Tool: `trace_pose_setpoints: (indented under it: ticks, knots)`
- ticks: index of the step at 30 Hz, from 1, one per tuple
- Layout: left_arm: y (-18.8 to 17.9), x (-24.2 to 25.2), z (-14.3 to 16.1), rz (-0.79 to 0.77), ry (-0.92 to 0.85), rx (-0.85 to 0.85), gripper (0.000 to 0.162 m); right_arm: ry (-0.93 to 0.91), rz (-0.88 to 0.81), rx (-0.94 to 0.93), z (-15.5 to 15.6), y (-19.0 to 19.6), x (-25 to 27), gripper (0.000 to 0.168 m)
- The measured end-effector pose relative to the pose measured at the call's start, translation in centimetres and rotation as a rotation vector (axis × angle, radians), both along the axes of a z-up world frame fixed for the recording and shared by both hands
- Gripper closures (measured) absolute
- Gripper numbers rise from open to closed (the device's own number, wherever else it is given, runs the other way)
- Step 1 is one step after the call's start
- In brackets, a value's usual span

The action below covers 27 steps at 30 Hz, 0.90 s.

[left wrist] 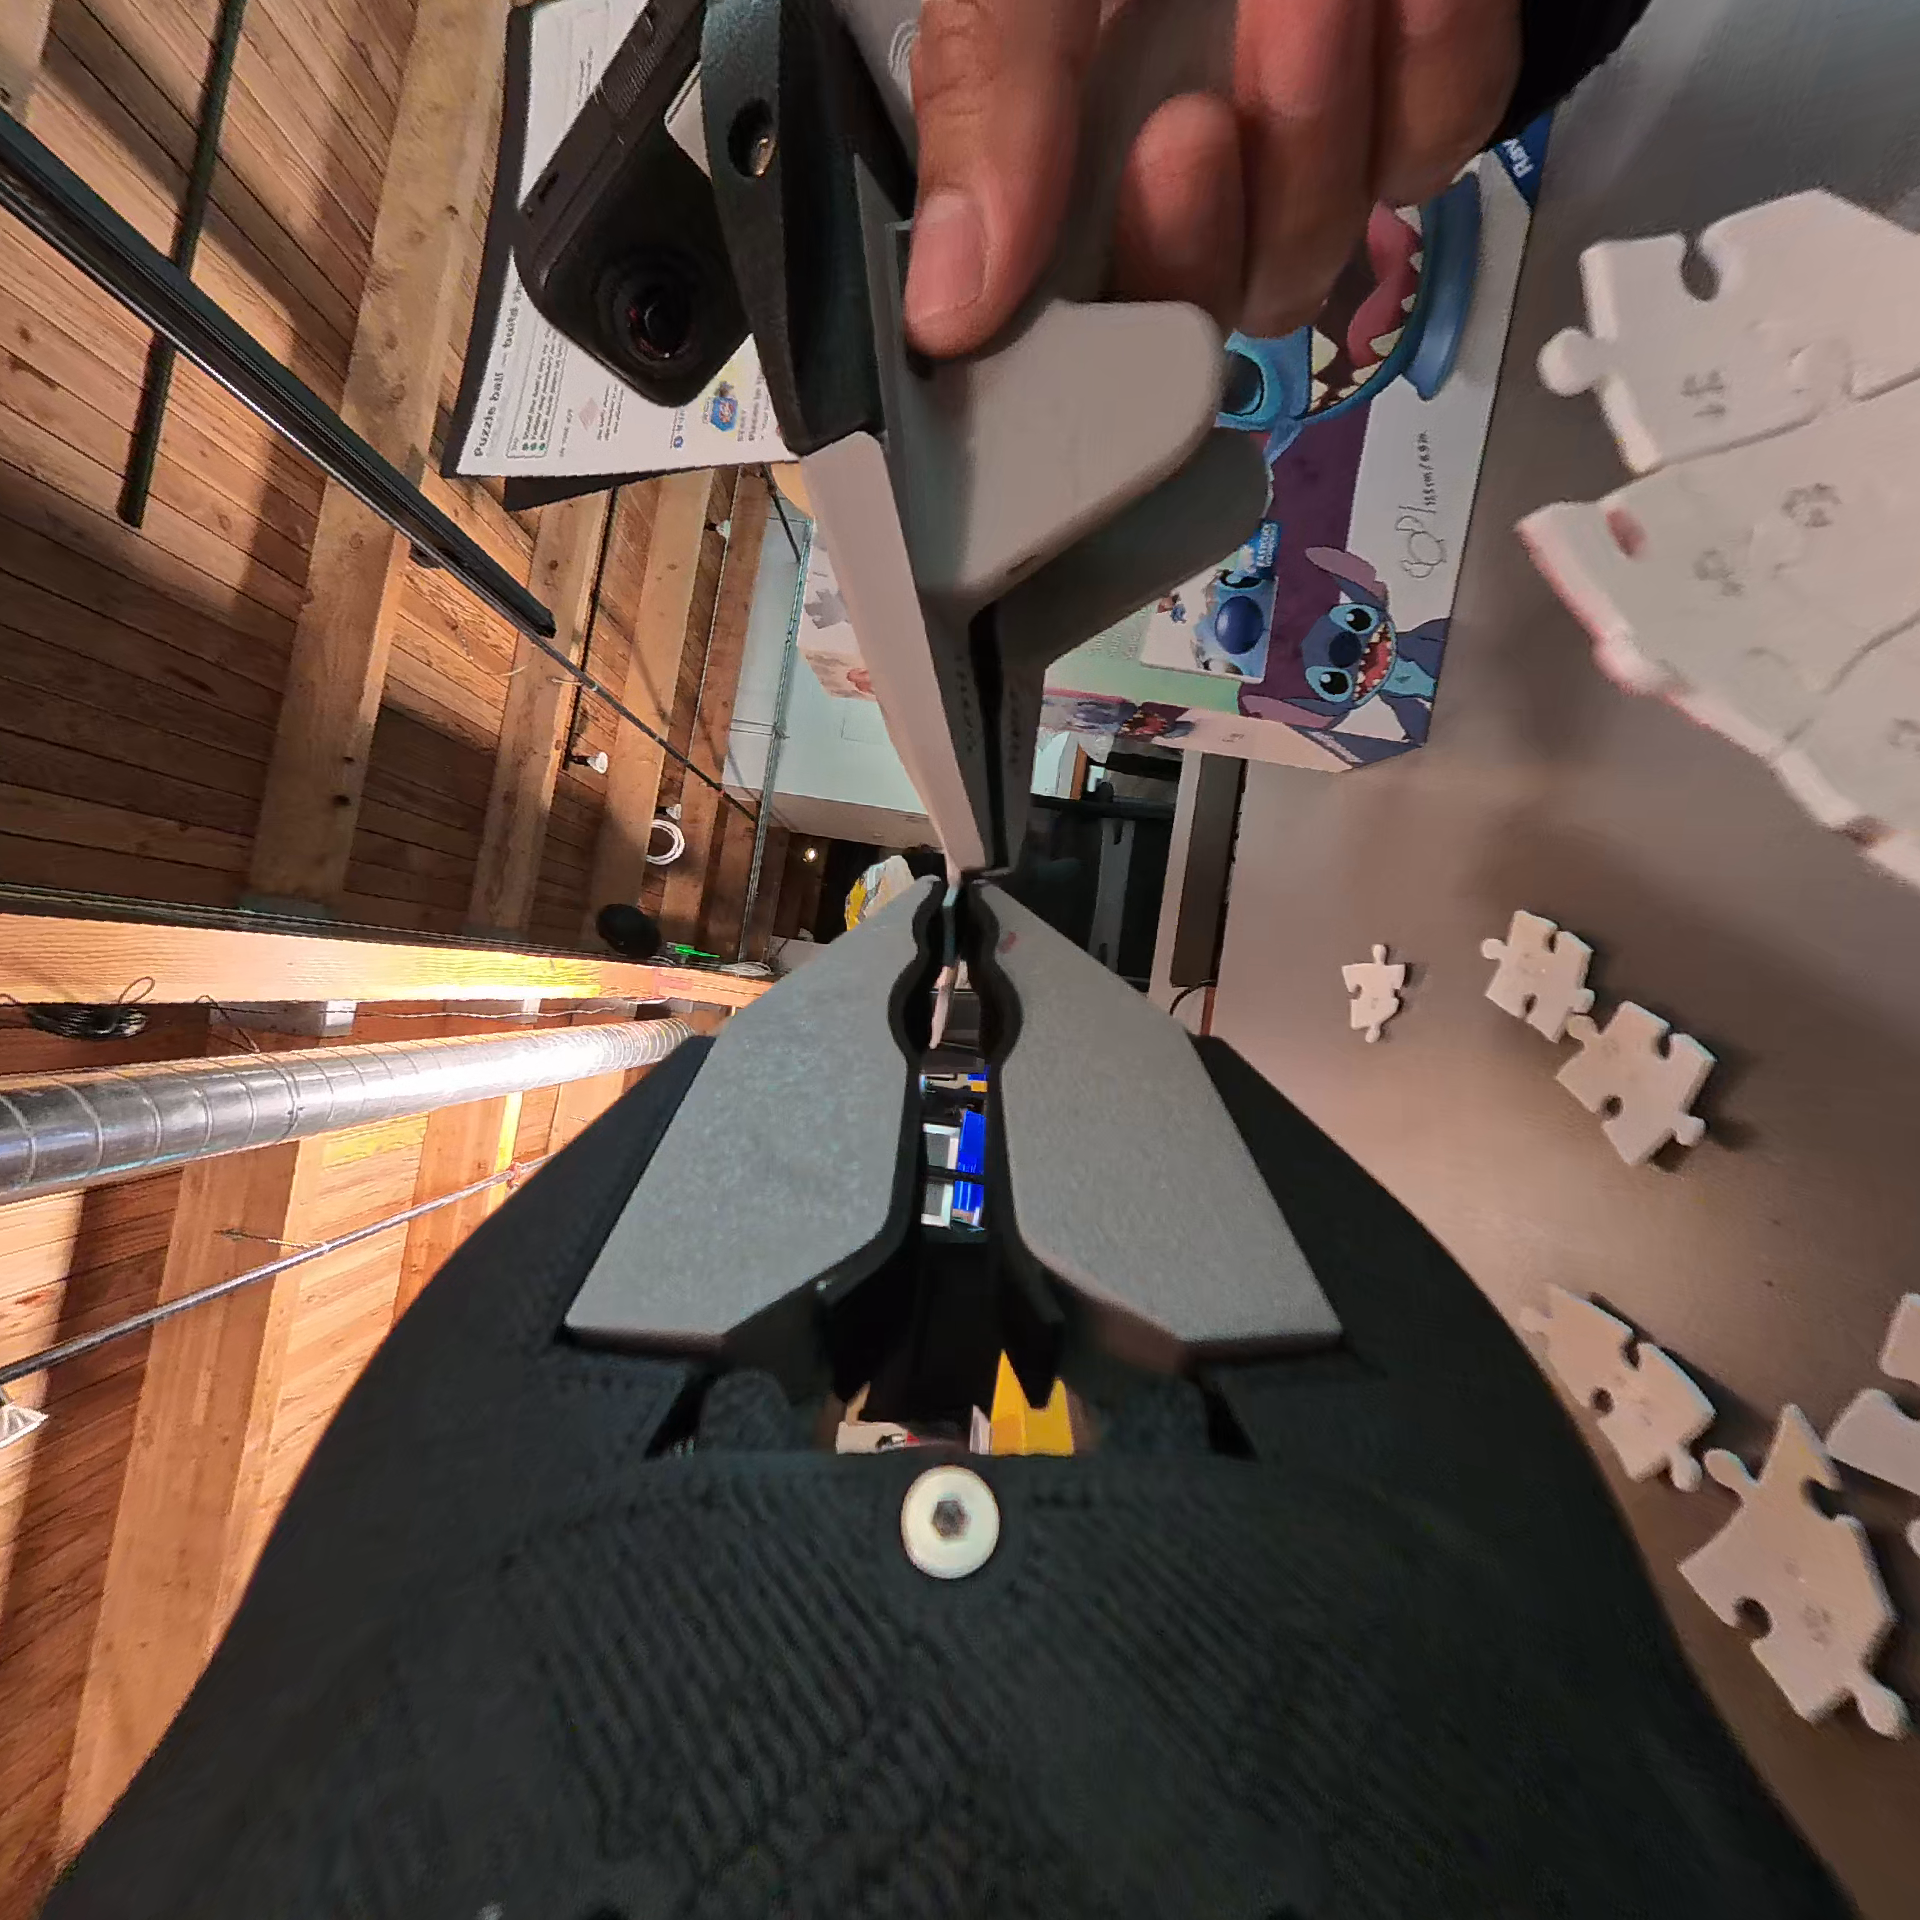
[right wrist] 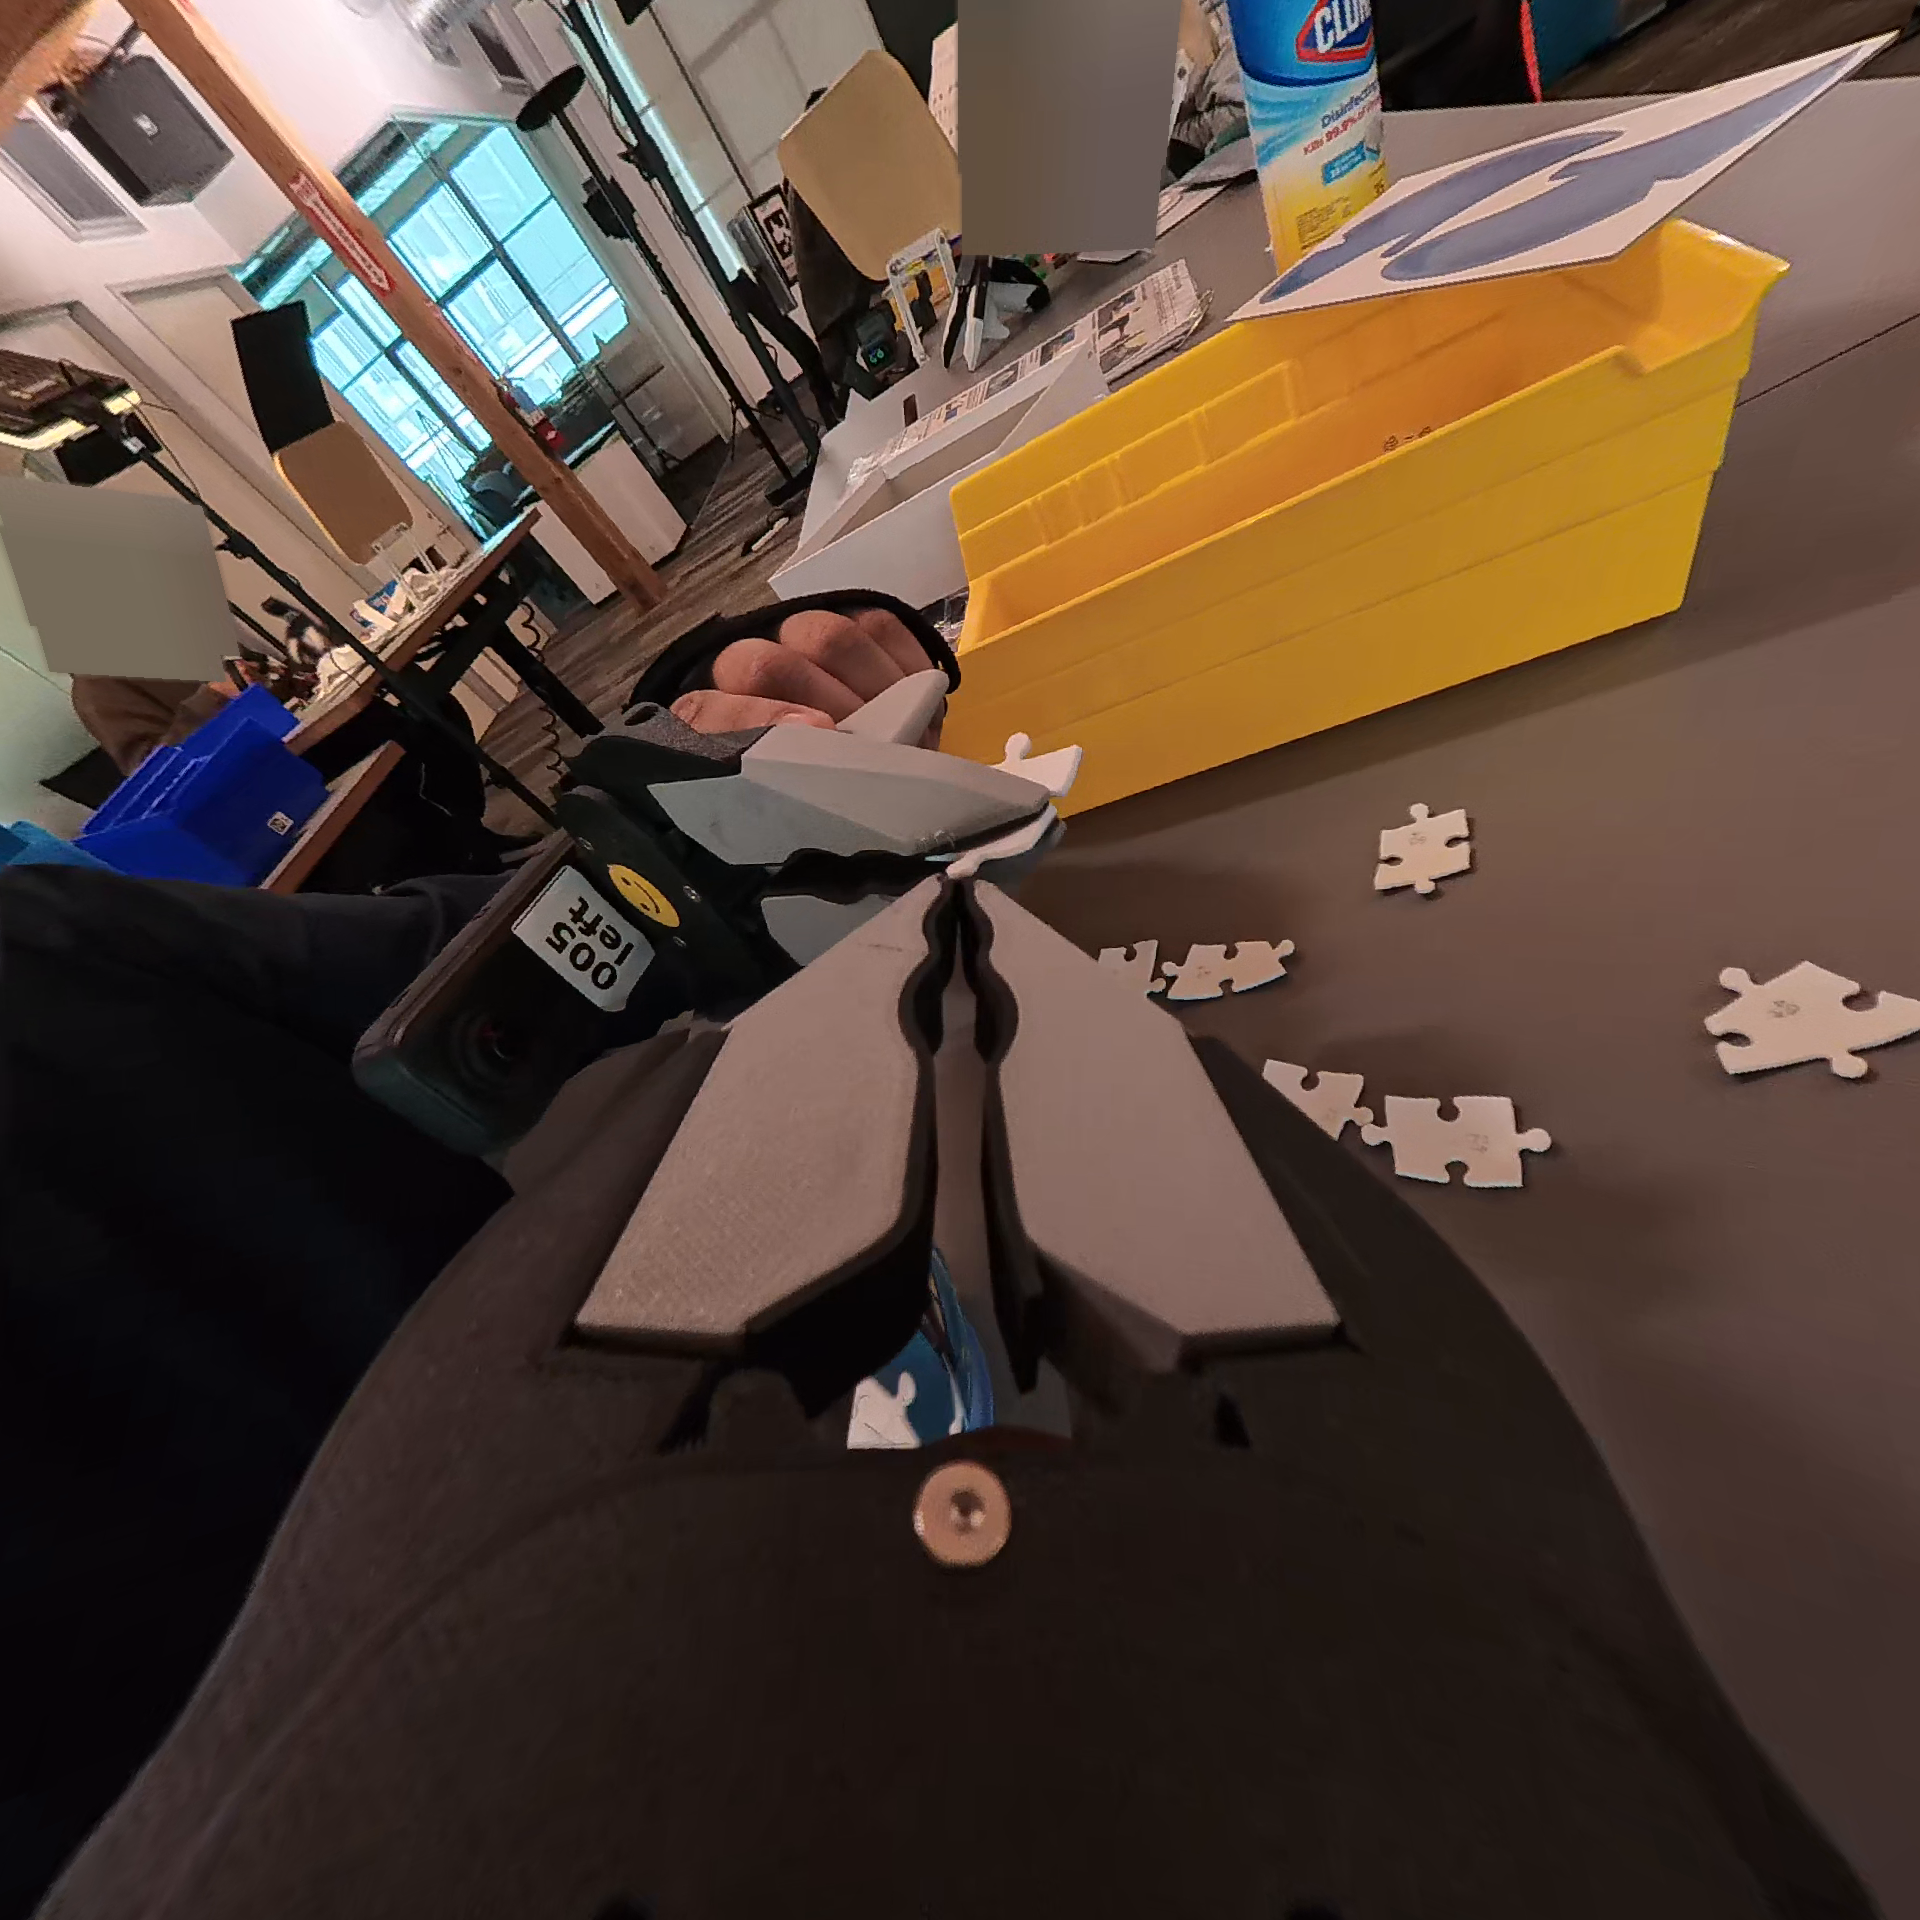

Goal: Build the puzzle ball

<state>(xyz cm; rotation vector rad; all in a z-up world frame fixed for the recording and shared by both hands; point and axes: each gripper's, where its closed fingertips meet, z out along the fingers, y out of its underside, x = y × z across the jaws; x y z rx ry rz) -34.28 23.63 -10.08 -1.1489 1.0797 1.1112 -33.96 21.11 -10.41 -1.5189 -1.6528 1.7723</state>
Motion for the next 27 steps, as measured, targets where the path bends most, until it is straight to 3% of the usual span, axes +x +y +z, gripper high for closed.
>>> trace_pose_setpoints:
  ticks: [19, 22, 27]
  knots:
    - [-0.5, 0.0, -0.1, -0.010, -0.022, -0.001, 0.162, 0.026, -0.049, 0.018, 0.2, 1.4, 0.7, 0.168]
    - [-0.6, 0.3, -0.1, -0.029, -0.047, -0.008, 0.162, 0.073, -0.008, -0.012, 0.9, 0.9, 1.0, 0.149]
    - [-1.1, 1.3, -0.3, -0.145, -0.265, -0.122, 0.162, 0.130, 0.050, 0.056, 1.3, 0.0, 1.5, 0.138]
